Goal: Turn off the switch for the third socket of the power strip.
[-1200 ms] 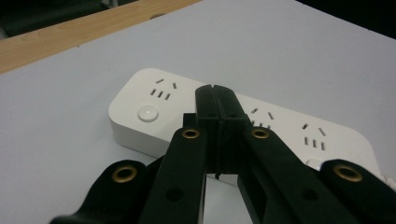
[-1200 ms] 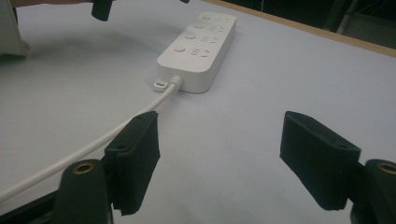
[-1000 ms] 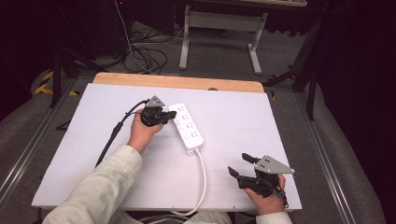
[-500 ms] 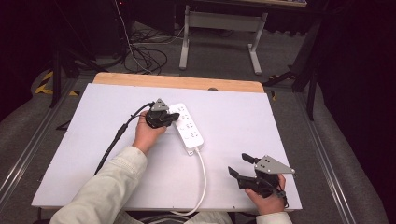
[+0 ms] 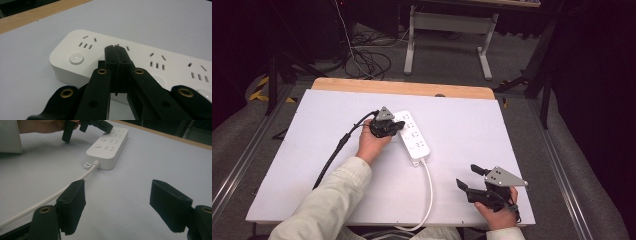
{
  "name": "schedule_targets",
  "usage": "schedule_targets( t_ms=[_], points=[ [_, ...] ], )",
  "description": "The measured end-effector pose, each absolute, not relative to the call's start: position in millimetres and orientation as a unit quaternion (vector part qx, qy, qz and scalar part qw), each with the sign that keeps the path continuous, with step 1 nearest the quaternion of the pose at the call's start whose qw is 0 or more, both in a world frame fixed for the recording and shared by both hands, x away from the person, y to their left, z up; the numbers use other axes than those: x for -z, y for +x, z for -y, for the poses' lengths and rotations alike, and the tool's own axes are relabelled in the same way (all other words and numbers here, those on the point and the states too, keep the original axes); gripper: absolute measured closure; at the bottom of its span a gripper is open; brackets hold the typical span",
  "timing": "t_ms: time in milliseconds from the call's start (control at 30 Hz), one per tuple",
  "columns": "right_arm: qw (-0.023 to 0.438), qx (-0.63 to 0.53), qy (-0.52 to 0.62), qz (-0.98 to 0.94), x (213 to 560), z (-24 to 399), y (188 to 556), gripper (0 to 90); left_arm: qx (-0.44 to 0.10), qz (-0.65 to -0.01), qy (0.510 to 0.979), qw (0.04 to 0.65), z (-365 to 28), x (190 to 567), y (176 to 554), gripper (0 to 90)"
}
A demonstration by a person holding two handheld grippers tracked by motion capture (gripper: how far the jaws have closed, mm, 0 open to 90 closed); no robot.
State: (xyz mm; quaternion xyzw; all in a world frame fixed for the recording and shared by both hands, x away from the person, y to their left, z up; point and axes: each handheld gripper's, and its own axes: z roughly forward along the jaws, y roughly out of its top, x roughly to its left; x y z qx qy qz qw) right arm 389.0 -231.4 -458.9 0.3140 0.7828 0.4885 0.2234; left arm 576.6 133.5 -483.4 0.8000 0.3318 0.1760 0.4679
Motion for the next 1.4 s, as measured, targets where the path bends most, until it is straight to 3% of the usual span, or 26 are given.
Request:
schedule_targets(
  t_ms=[1400],
  points=[
    [0.219,-0.488,0.310,-0.786,459.3,230.7,388.2,28.8,-0.164,-0.383,0.793,0.445,-124.4,479.6,575.2,90.0]
  ],
)
